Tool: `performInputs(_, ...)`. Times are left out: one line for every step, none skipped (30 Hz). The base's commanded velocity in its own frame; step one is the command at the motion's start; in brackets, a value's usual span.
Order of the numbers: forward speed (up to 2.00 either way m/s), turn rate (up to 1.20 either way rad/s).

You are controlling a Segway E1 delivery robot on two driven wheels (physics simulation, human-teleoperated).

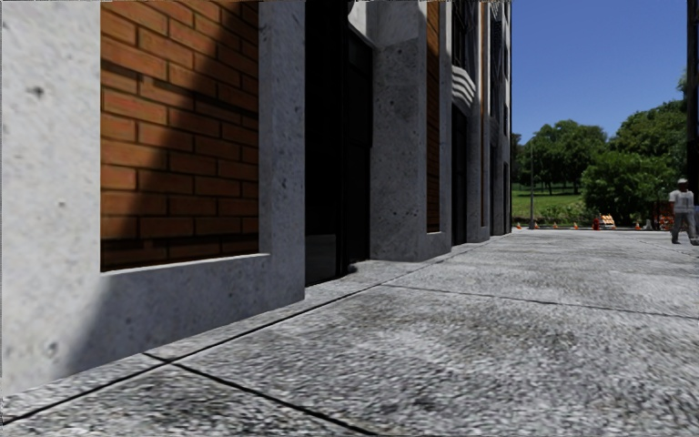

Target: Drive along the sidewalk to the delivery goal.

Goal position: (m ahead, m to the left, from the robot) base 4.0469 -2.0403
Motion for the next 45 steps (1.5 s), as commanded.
performInputs(1.64,-0.41)
performInputs(1.64,-0.41)
performInputs(1.64,-0.41)
performInputs(1.64,-0.41)
performInputs(1.64,-0.41)
performInputs(1.64,-0.41)
performInputs(1.64,-0.41)
performInputs(1.64,-0.41)
performInputs(1.64,-0.41)
performInputs(1.64,-0.41)
performInputs(1.64,-0.41)
performInputs(1.64,-0.41)
performInputs(1.64,-0.41)
performInputs(1.64,-0.41)
performInputs(1.64,-0.41)
performInputs(1.64,-0.41)
performInputs(1.64,-0.41)
performInputs(1.64,-0.42)
performInputs(1.64,-0.44)
performInputs(1.64,-0.46)
performInputs(1.64,-0.46)
performInputs(1.64,-0.46)
performInputs(1.64,-0.46)
performInputs(1.64,-0.46)
performInputs(1.64,-0.46)
performInputs(1.64,-0.46)
performInputs(1.64,-0.46)
performInputs(1.64,-0.46)
performInputs(1.64,-0.46)
performInputs(1.64,-0.46)
performInputs(1.64,-0.46)
performInputs(1.64,-0.46)
performInputs(1.64,-0.46)
performInputs(1.64,-0.46)
performInputs(1.64,-0.46)
performInputs(1.64,-0.46)
performInputs(1.64,-0.46)
performInputs(1.64,-0.46)
performInputs(1.64,-0.46)
performInputs(1.64,-0.46)
performInputs(1.64,-0.46)
performInputs(1.64,-0.46)
performInputs(1.64,-0.45)
performInputs(1.64,-0.39)
performInputs(1.64,-0.37)
